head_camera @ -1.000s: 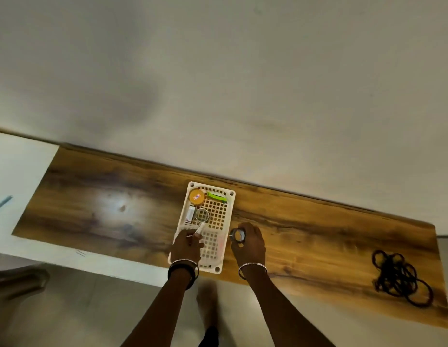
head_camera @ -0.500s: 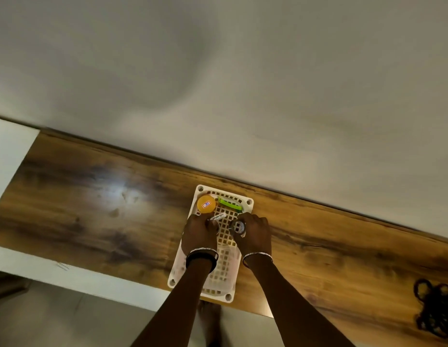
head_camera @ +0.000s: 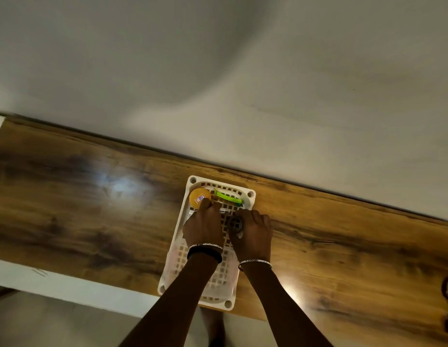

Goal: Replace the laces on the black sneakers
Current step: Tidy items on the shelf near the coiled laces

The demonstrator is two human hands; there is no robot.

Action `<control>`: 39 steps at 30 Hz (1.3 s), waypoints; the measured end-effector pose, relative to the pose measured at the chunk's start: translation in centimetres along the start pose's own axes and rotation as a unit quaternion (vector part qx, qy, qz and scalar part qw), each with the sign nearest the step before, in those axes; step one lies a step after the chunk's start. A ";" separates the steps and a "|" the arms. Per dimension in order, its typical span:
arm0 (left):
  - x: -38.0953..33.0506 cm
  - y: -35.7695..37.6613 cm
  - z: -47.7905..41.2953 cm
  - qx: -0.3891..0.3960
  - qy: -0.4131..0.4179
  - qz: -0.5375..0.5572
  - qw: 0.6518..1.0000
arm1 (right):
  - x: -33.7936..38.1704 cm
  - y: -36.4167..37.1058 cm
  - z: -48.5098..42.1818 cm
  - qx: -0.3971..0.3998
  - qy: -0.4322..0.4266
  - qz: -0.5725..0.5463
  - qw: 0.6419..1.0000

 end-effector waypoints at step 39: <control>0.6 -2.4 10.2 -0.111 0.103 0.198 0.968 | -3.6 -7.0 7.7 -0.053 0.073 -0.176 0.980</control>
Point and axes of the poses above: each hand's wrist, its own z-axis away from the middle knuckle, its own y-axis out of the palm, x = y × z, the point moved 10 cm from there along -z, towards the middle knuckle, and after that the axes turned 12 degrees about -z, right-handed, at the moved point
